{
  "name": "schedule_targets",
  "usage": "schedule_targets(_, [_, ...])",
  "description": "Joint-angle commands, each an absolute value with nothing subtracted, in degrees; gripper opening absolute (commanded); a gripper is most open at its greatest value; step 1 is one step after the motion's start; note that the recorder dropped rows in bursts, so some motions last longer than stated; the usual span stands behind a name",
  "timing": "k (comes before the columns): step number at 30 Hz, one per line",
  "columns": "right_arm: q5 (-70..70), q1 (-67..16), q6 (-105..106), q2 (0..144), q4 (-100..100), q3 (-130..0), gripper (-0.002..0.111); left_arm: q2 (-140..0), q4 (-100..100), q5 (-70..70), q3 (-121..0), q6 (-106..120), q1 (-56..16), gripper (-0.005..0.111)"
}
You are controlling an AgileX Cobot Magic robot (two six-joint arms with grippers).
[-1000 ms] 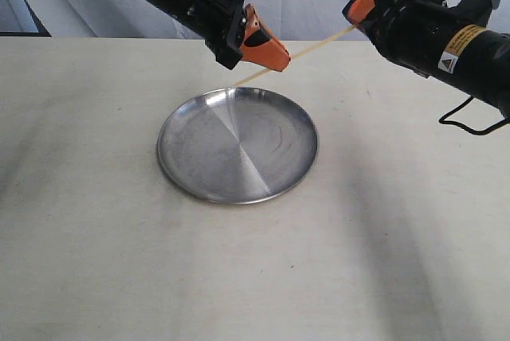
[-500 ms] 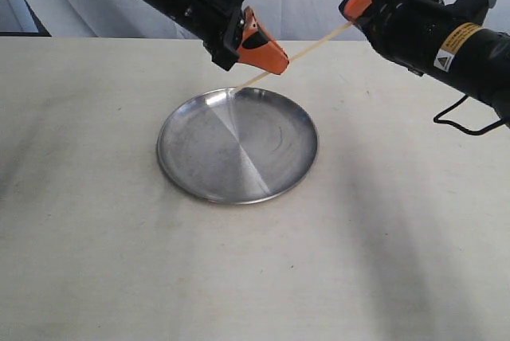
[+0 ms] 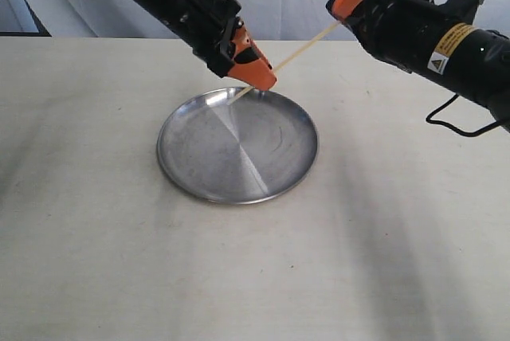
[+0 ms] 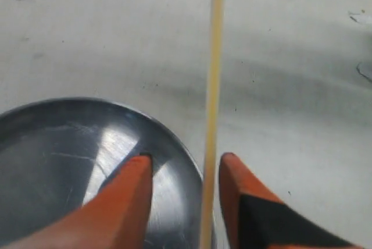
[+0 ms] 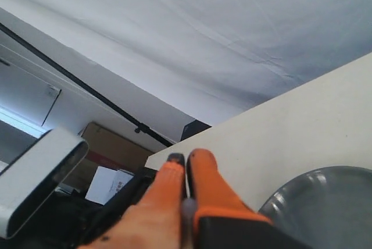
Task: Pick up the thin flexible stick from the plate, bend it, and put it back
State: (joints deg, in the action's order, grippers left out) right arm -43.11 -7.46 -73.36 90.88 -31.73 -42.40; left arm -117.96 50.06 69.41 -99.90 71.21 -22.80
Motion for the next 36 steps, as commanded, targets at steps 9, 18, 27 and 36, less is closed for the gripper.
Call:
schedule_targets(9, [-45.8,-7.5,-75.6,90.9,-34.4,-42.6,-0.001,-118.0,42.6,67.8,-100.0,65.3,-22.8,0.056])
schedule_targets(18, [-46.8,-7.5,-76.8,90.9,-34.4,-42.6,-0.001,-118.8,41.3,67.8,-99.3,63.1,-22.9,0.050])
schedule_targets(27, [-46.7,-7.5,-76.5,90.9,-34.7,-42.6,-0.001,-118.8,43.5,69.4,-99.3,66.4,-22.9,0.000])
schedule_targets(36, [-43.4,-7.5,-76.5,90.9,-38.2,-42.6,-0.001,-118.5,49.2,70.0,-99.0,69.3,-22.9,0.000])
